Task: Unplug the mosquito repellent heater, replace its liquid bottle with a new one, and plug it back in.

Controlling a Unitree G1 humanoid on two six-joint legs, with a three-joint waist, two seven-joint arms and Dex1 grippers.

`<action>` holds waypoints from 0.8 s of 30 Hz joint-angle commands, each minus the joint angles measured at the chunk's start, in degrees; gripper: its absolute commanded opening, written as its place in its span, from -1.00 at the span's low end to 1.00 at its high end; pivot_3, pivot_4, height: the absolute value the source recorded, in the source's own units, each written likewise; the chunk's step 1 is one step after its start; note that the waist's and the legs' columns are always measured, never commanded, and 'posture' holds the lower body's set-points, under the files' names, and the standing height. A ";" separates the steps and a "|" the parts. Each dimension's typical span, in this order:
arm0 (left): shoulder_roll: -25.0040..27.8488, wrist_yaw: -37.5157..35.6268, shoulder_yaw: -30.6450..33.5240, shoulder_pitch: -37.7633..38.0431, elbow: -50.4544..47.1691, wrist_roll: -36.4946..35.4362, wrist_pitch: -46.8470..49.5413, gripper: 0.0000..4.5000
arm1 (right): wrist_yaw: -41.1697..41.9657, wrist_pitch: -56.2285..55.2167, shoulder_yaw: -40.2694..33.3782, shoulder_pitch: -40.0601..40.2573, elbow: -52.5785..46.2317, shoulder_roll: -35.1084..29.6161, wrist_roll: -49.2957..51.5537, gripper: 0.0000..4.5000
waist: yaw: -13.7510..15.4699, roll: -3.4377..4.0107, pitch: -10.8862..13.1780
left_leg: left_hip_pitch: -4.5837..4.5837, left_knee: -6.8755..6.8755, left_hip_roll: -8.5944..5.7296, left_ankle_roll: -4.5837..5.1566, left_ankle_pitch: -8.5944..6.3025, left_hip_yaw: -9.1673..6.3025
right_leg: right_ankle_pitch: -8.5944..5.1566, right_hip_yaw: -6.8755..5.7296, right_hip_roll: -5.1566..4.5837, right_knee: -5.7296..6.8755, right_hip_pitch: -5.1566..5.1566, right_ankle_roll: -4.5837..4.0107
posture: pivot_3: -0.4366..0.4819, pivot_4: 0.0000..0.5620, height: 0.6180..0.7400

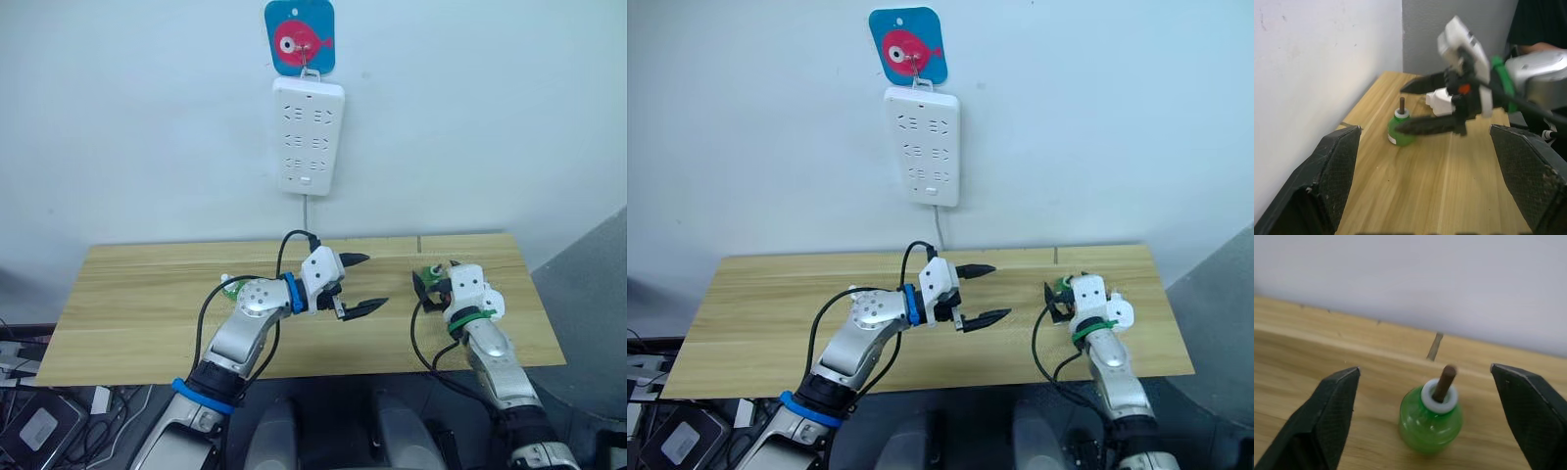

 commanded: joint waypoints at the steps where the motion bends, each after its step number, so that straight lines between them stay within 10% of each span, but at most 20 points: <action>1: -0.13 1.25 1.85 2.40 -2.47 -0.55 -2.74 1.00 | 2.54 5.72 -1.96 2.32 -14.65 -2.19 2.79 0.99 | -0.07 0.00 0.00 | 0.00 0.00 0.00 0.00 0.00 0.00 | 0.00 0.01 0.00 0.01 0.00 0.00 | -0.31 -0.17 1.00; 24: -8.52 41.08 22.75 32.47 -5.40 6.10 -5.43 1.00 | 26.86 35.37 2.73 -8.74 -38.58 -16.87 19.25 0.99 | -0.08 -0.86 1.69 | 0.04 -0.04 0.05 0.12 -0.08 -0.26 | -0.01 0.04 -0.03 -0.17 0.08 0.01 | -0.16 0.27 1.00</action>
